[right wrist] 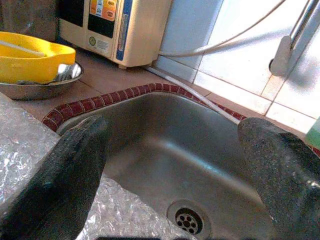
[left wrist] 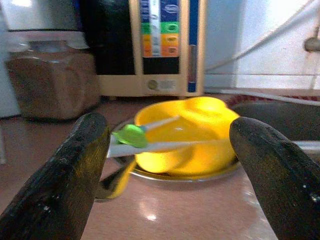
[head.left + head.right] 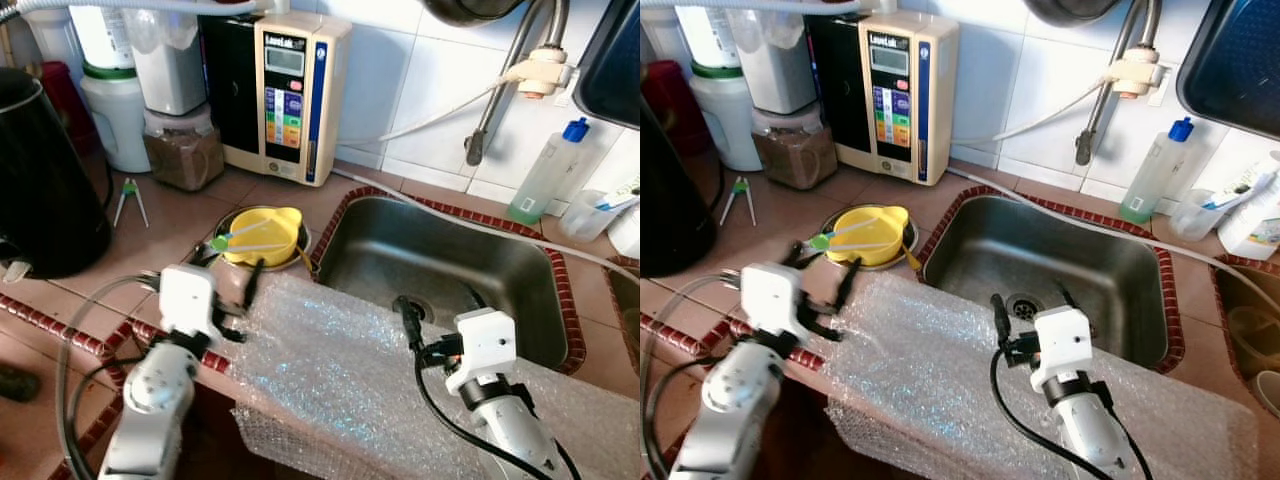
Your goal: Kitchen organization
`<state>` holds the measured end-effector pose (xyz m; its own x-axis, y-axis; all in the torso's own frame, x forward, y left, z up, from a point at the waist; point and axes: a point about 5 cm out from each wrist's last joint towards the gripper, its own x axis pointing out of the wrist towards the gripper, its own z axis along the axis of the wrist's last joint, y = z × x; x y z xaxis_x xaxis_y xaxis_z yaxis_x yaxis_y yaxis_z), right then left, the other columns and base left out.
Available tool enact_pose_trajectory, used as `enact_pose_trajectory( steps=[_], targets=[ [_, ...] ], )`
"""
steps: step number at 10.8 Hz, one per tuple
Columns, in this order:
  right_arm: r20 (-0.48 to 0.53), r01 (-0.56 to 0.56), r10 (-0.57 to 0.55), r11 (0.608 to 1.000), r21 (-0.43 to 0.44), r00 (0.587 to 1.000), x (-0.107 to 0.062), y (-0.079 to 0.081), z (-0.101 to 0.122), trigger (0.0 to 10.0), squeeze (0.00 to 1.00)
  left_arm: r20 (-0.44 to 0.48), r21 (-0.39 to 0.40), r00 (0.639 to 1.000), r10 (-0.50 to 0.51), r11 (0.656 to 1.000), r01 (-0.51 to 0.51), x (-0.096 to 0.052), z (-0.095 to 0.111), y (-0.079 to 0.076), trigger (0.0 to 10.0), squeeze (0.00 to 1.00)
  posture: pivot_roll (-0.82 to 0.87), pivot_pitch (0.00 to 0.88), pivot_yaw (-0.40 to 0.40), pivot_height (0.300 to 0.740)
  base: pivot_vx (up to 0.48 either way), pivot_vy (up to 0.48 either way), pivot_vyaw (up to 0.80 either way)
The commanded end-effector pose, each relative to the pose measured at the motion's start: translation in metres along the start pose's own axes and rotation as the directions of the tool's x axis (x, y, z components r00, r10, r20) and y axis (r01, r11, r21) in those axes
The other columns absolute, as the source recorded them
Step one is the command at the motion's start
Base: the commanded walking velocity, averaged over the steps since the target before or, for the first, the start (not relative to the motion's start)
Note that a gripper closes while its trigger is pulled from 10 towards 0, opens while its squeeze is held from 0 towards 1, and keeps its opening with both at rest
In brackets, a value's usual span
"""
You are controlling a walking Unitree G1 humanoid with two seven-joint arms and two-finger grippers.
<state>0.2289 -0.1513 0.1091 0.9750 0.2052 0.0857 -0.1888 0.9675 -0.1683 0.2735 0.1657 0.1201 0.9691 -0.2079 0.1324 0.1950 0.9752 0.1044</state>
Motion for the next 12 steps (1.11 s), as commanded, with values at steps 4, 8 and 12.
enact_pose_trajectory(
  steps=[4, 8, 12],
  targets=[
    [0.006, -0.112, 0.111, 0.994, 0.022, 0.994, 0.001, 0.012, 0.005, 10.0, 0.0, 0.01, -0.071, 1.0, 0.0, 0.997, 0.0, 0.001, 0.004, -0.003, 10.0, 0.0, 0.06, 0.0, -0.076, 0.74, 0.0, 0.0, 0.0],
    [-0.006, -0.165, 0.165, 0.986, 0.036, 0.986, -0.003, 0.018, 0.002, 10.0, 0.0, 0.059, -0.107, 0.998, 0.021, 0.994, -0.015, -0.005, 0.012, 0.002, 10.0, 0.0, 0.06, 0.0, -0.085, 0.74, 0.0, 0.0, 0.0],
    [-0.005, -0.21, 0.211, 0.976, 0.052, 0.978, 0.0, 0.02, 0.001, 10.0, 0.0, 0.052, -0.133, 0.989, 0.138, 0.983, -0.13, -0.001, 0.014, 0.014, 10.0, 1.0, 0.07, 0.0, -0.09, 0.74, 0.0, 0.0, 0.0]
  ],
)
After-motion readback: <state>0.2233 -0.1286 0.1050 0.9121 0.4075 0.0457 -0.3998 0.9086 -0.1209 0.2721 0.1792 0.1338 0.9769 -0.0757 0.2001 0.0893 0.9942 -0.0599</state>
